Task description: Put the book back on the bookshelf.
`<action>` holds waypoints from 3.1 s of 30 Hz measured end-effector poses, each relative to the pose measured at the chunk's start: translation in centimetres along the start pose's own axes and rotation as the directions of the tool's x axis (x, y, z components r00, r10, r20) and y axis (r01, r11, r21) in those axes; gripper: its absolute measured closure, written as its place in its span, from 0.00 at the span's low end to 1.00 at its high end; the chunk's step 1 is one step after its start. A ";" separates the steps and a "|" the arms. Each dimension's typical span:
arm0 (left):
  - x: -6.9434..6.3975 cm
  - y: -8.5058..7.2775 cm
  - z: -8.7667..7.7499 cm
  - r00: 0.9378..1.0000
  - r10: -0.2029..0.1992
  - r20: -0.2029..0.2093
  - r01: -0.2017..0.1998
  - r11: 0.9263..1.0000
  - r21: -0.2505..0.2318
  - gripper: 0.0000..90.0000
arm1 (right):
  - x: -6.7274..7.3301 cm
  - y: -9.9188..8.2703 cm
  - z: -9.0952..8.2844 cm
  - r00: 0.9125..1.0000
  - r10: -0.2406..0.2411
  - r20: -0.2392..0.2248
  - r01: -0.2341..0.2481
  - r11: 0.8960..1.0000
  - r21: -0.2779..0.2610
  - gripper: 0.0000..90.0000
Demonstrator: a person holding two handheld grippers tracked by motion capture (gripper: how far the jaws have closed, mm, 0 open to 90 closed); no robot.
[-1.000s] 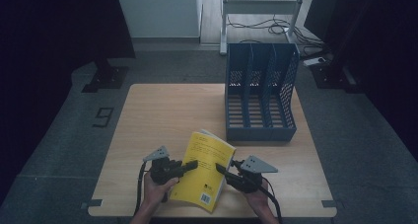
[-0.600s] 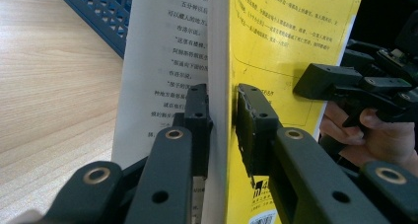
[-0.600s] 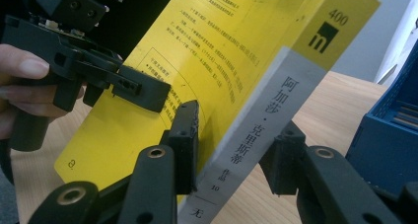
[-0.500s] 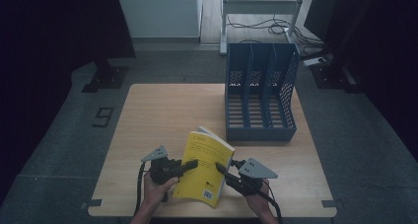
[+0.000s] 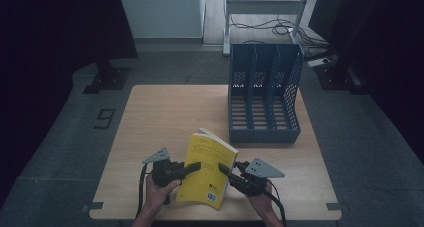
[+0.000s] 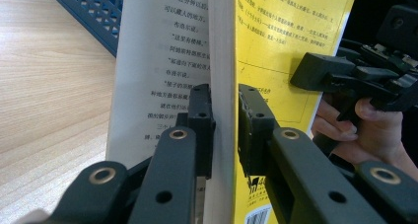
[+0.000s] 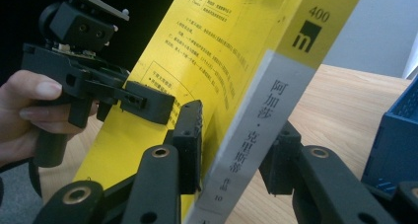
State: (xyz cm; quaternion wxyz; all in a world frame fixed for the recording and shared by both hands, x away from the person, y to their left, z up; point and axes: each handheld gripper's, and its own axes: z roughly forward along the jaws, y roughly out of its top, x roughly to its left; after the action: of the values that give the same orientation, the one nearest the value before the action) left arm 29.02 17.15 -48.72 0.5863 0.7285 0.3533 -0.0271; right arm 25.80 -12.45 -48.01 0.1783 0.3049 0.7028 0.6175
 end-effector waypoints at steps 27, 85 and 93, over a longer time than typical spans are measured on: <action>-0.3 0.3 -0.3 0.998 0.057 -0.017 -0.058 0.997 -0.050 0.71 | -0.2 1.1 -1.0 0.999 -0.009 -0.037 0.008 1.000 -0.022 0.79; -0.8 0.3 -0.1 0.995 0.103 -0.018 -0.104 0.993 -0.060 0.72 | 0.7 2.7 0.5 0.998 -0.012 -0.067 0.012 1.000 -0.003 0.82; -0.8 0.2 0.3 0.992 0.098 -0.077 -0.103 0.993 -0.065 0.52 | 1.3 3.1 0.1 0.997 -0.052 -0.051 0.052 0.999 -0.007 0.83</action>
State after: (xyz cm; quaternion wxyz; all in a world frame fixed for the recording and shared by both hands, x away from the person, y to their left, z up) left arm 28.62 16.51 -48.26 0.5982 0.7252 0.3383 0.0416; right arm 25.58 -11.36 -44.87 0.1770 0.2702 0.7132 0.6221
